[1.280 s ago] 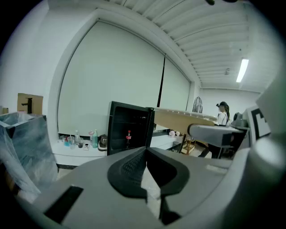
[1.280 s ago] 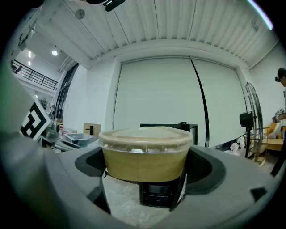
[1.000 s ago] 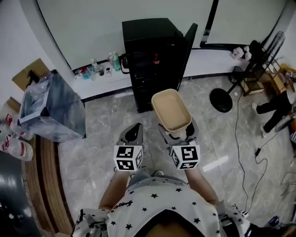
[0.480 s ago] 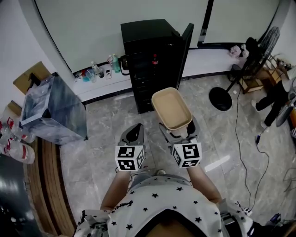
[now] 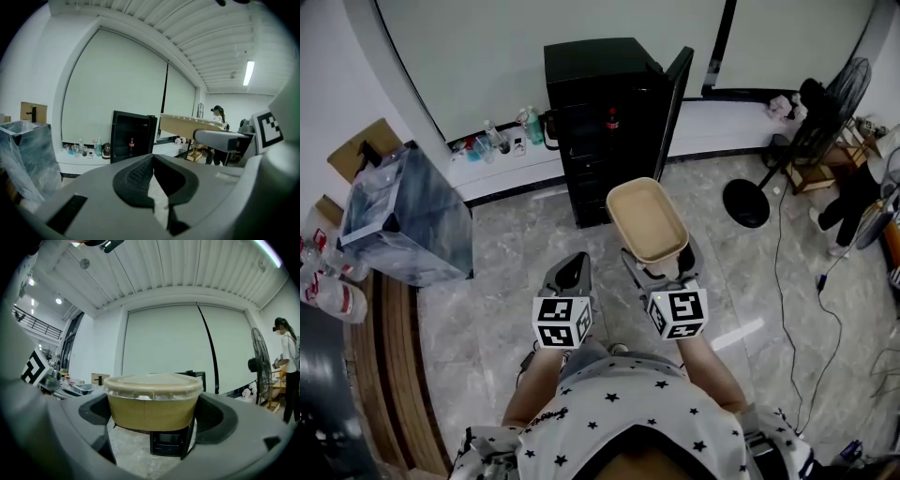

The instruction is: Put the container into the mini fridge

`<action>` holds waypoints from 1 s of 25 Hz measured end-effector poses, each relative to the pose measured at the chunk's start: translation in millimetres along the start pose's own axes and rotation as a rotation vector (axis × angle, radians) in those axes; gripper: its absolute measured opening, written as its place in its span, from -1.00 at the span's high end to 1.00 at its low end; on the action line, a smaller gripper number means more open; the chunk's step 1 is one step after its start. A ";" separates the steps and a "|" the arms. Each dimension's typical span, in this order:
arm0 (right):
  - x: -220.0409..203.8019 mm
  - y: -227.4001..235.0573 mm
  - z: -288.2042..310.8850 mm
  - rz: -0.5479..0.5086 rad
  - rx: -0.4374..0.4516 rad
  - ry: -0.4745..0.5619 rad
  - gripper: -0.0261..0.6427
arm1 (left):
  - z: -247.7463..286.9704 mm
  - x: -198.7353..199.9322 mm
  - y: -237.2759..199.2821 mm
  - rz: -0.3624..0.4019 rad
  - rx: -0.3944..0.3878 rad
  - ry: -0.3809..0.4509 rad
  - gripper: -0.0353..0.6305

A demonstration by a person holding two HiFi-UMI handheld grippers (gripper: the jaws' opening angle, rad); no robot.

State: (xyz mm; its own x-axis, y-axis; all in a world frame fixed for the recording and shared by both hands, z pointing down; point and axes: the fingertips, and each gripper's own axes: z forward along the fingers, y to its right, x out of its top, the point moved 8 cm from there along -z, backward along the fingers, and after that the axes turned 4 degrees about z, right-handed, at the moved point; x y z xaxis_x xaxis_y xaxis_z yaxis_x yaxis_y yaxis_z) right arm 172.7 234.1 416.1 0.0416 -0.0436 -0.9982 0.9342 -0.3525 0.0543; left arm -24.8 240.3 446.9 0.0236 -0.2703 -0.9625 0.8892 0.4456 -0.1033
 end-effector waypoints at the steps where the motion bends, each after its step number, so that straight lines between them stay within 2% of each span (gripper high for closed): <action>1: 0.2 1.9 -1.0 0.003 0.000 0.001 -0.64 | -0.3 -0.7 2.0 -0.001 0.002 -0.002 0.86; 14: -3.6 12.5 12.6 0.034 0.008 -0.006 -0.64 | 6.9 -4.3 1.2 -0.013 0.018 -0.026 0.86; 25: -3.7 35.4 82.6 0.049 -0.002 -0.005 -0.64 | 70.7 9.6 -36.0 -0.006 0.004 -0.035 0.86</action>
State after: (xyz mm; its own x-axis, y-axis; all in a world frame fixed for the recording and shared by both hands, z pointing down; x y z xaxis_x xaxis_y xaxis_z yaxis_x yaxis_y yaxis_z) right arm 176.4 144.5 423.9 0.0857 -0.0657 -0.9941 0.9319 -0.3478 0.1034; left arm -24.2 161.3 459.2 0.0341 -0.3024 -0.9526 0.8911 0.4407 -0.1080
